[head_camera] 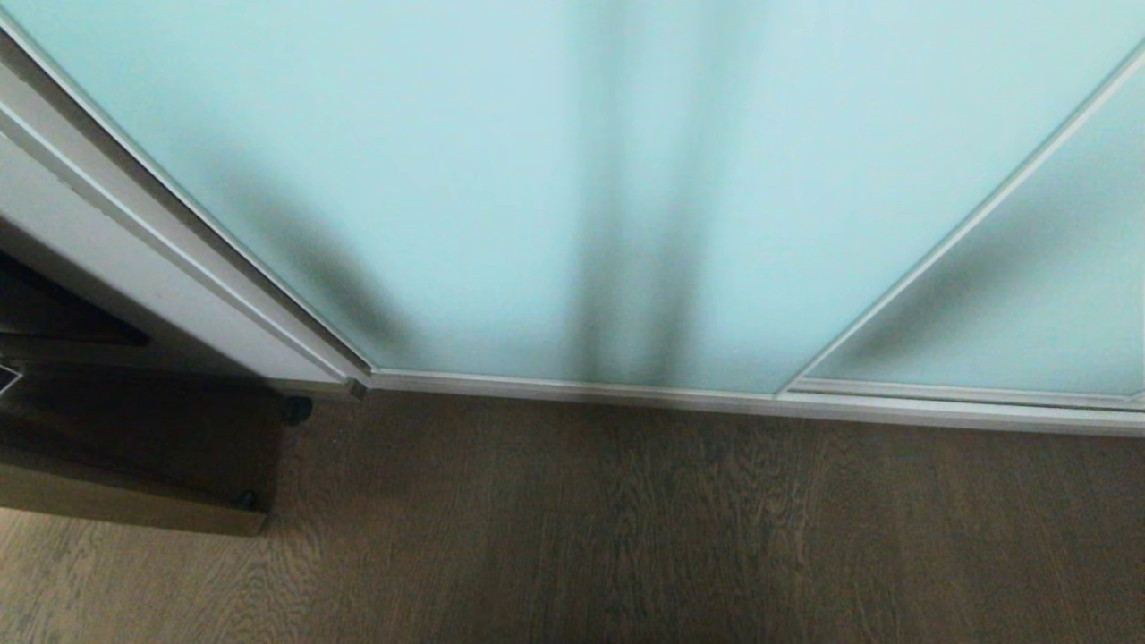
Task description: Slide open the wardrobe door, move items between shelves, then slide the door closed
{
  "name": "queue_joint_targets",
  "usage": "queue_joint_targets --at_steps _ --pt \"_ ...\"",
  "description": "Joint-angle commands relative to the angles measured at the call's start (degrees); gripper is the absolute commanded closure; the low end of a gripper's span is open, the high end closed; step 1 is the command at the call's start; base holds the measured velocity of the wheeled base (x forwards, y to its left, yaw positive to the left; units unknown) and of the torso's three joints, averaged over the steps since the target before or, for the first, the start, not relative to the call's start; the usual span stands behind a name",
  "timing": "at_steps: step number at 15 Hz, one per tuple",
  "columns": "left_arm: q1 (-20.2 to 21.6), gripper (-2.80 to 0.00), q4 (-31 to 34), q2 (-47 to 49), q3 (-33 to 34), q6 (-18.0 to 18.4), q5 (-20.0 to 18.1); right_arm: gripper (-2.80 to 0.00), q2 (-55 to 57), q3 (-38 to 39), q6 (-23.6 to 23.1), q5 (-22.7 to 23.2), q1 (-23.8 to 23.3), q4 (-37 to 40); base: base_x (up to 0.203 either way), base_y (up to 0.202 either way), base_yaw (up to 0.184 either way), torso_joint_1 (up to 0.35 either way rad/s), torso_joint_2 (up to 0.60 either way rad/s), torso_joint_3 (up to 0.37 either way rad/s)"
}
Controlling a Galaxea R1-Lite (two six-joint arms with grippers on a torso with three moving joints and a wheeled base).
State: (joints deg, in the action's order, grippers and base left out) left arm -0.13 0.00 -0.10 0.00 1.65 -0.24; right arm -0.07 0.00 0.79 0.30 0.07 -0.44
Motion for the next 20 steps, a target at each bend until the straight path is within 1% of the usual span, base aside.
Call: queue_joint_targets --at_steps 1,12,17,20 --pt "0.04 0.0 0.0 0.1 0.0 0.02 -0.02 0.0 -0.01 0.0 0.0 0.05 0.01 0.0 0.0 0.0 0.0 0.0 0.0 0.0" --pt "-0.02 0.0 0.0 0.1 0.0 0.02 -0.02 0.0 0.07 0.0 0.27 -0.04 0.01 -0.09 0.0 0.0 0.0 0.0 0.0 0.0" --pt "0.04 0.0 0.0 0.1 0.07 0.02 -0.02 0.0 -0.01 0.0 -0.43 -0.04 0.01 0.18 0.0 0.0 0.0 0.0 0.0 0.0" --pt "-0.04 0.0 0.0 0.1 0.07 0.02 -0.02 0.0 -0.01 0.0 0.09 -0.04 0.01 0.0 0.0 0.0 0.0 0.0 0.0 0.0"
